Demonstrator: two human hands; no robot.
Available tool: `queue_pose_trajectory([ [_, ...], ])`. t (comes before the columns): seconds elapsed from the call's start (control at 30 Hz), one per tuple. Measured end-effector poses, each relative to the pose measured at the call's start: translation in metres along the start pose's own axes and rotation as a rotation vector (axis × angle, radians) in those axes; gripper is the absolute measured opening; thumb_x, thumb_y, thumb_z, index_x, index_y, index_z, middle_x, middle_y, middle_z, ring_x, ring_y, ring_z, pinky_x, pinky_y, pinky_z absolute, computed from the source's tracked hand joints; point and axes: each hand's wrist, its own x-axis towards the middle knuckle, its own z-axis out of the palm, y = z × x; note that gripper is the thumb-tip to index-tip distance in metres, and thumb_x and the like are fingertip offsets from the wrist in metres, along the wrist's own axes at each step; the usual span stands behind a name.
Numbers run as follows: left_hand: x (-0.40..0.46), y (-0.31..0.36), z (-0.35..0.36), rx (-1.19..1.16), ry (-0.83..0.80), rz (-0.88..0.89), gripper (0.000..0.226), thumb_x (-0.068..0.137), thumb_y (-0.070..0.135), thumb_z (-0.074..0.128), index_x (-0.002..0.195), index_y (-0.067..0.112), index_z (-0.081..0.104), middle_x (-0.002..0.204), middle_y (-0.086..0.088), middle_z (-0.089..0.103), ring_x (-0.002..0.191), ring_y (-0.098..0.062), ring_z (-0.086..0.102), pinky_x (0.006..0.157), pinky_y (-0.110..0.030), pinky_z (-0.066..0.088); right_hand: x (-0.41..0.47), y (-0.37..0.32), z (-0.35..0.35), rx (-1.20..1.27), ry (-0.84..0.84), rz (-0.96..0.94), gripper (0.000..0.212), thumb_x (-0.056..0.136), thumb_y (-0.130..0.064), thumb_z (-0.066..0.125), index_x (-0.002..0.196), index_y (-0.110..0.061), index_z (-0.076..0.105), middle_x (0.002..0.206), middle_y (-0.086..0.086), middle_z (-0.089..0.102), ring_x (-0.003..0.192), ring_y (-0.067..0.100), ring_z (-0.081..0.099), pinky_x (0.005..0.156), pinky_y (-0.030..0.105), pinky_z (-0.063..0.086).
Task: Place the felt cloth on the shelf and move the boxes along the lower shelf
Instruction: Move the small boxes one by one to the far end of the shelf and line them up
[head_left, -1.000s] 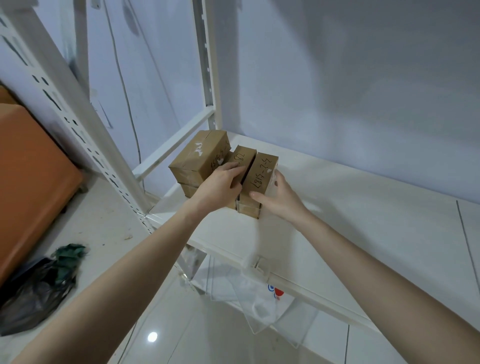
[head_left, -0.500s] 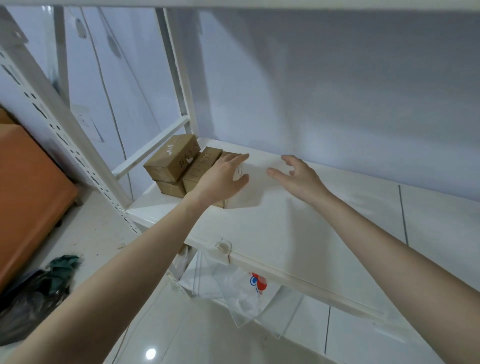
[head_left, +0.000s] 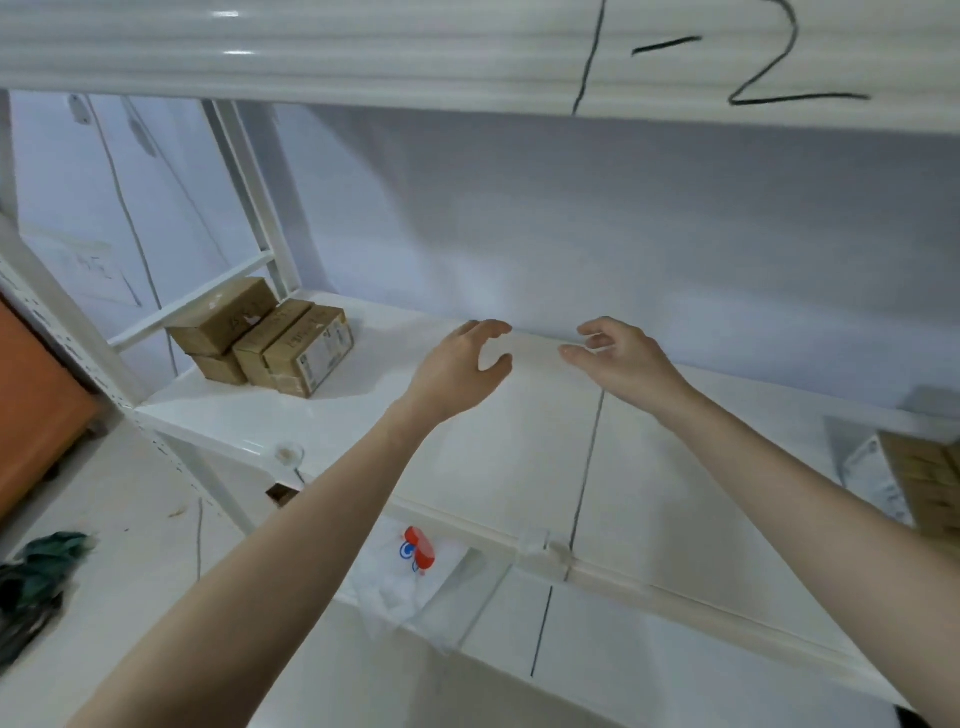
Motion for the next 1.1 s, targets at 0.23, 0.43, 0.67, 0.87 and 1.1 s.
queue_pose_trajectory([
  [0.23, 0.010, 0.076, 0.042, -0.065, -0.077, 0.136, 0.038, 0.092, 0.029, 0.055, 0.129, 0.022, 0.052, 0.126, 0.002, 0.059, 0.115, -0.014, 0.055, 0.092, -0.028, 0.045, -0.033, 0.037, -0.077, -0.020, 0.150, 0.080, 0.044, 0.083, -0.045, 0.061, 0.120, -0.022, 0.058, 0.122, 0.000, 0.058, 0.102, 0.015, 0.055, 0.079, 0.026, 0.040],
  [0.43, 0.031, 0.122, 0.072, -0.149, -0.183, 0.218, 0.035, 0.091, 0.027, 0.056, 0.126, 0.022, 0.054, 0.121, 0.001, 0.063, 0.110, -0.015, 0.058, 0.093, -0.032, 0.048, -0.055, 0.070, -0.121, -0.063, 0.276, 0.152, 0.043, 0.084, -0.042, 0.062, 0.121, -0.019, 0.058, 0.124, 0.002, 0.058, 0.111, 0.019, 0.055, 0.080, 0.025, 0.035],
  [0.67, 0.036, 0.160, 0.119, -0.173, -0.295, 0.237, 0.040, 0.090, 0.031, 0.058, 0.129, 0.023, 0.050, 0.124, 0.001, 0.060, 0.110, -0.015, 0.056, 0.095, -0.034, 0.047, -0.078, 0.118, -0.160, -0.116, 0.305, 0.204, 0.050, 0.087, -0.043, 0.058, 0.129, -0.018, 0.051, 0.138, 0.008, 0.047, 0.126, 0.024, 0.047, 0.093, 0.032, 0.038],
  [0.87, 0.036, 0.205, 0.170, -0.211, -0.357, 0.180, 0.047, 0.090, 0.032, 0.059, 0.133, 0.022, 0.044, 0.129, -0.001, 0.055, 0.114, -0.018, 0.054, 0.091, -0.026, 0.041, -0.095, 0.162, -0.199, -0.141, 0.289, 0.245, 0.057, 0.089, -0.041, 0.056, 0.139, -0.018, 0.041, 0.146, 0.008, 0.036, 0.132, 0.025, 0.040, 0.089, 0.026, 0.032],
  [1.1, 0.017, 0.263, 0.241, -0.212, -0.431, 0.094, 0.059, 0.090, 0.036, 0.058, 0.141, 0.019, 0.033, 0.143, -0.007, 0.042, 0.125, -0.022, 0.047, 0.102, -0.034, 0.040, -0.111, 0.229, -0.230, -0.149, 0.135, 0.386, 0.069, 0.085, -0.048, 0.058, 0.144, -0.021, 0.035, 0.153, 0.008, 0.025, 0.136, 0.028, 0.036, 0.105, 0.037, 0.032],
])
